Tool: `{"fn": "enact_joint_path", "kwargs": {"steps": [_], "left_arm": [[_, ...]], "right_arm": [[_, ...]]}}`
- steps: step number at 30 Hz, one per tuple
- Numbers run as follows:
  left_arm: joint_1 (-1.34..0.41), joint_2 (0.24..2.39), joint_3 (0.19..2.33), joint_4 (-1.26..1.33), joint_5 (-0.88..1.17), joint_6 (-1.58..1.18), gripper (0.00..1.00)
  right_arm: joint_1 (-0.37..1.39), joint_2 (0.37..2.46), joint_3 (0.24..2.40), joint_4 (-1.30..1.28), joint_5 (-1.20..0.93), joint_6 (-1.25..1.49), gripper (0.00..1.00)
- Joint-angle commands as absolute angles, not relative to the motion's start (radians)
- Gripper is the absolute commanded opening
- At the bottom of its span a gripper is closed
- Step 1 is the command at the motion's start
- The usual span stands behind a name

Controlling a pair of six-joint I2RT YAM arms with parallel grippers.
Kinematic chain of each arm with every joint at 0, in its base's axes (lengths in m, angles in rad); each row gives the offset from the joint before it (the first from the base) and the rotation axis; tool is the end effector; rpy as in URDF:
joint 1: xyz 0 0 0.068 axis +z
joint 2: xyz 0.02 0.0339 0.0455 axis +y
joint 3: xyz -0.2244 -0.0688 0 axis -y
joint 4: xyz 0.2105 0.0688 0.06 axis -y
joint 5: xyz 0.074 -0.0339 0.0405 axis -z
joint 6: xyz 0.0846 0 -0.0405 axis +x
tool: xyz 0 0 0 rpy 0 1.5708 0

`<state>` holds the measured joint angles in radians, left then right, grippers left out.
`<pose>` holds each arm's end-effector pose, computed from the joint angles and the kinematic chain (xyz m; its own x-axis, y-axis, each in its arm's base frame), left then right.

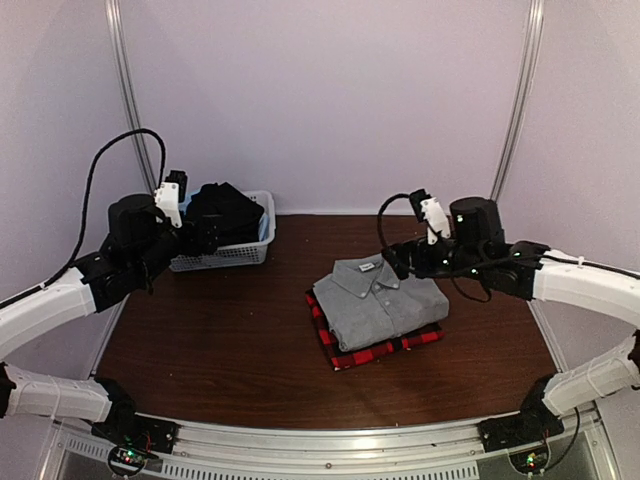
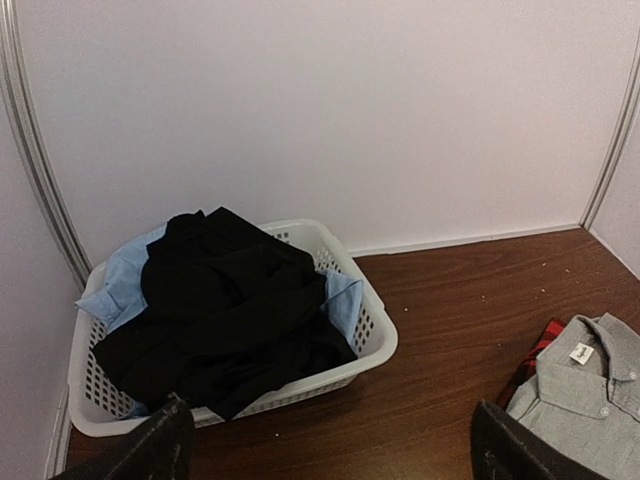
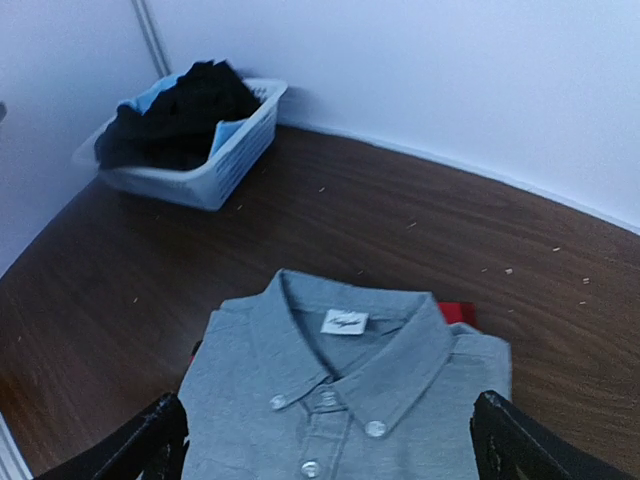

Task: Fold and stack the long sleeve shirts
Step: Move the square-folded shirt to the corner of the board.

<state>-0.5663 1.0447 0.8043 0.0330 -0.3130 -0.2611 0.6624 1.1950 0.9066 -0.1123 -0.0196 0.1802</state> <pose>0.2479 -0.1268 0.2839 -0.2340 -0.1423 -0.9618 0.2026 0.9604 -0.1914 0.2375 0.1874 0.2580 -0.4153 -0.0967 -0.9045 -0.5638 0.8077 0.1726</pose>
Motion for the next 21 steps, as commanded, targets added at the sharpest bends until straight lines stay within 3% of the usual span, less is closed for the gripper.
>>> {"fn": "enact_joint_path", "kwargs": {"steps": [1, 5, 10, 17, 21], "left_arm": [[-0.562, 1.053, 0.796, 0.062, -0.293, -0.283, 0.98], [-0.563, 1.053, 0.792, 0.057, -0.284, -0.291, 0.98], [-0.563, 1.042, 0.784, 0.05, -0.278, -0.293, 0.98], [-0.563, 1.032, 0.776, 0.043, -0.276, -0.292, 0.98], [-0.562, 1.03, 0.776, 0.043, -0.267, -0.293, 0.98]], "right_arm": [[0.857, 1.386, 0.99, -0.148, 0.135, 0.227, 1.0], [1.011, 1.612, 1.122, -0.229, 0.294, 0.267, 1.0], [1.082, 1.861, 1.294, -0.36, 0.36, 0.308, 1.0], [1.083, 2.041, 1.414, -0.48, 0.423, 0.335, 1.0], [0.994, 2.044, 1.383, -0.511, 0.423, 0.352, 0.95]]}}
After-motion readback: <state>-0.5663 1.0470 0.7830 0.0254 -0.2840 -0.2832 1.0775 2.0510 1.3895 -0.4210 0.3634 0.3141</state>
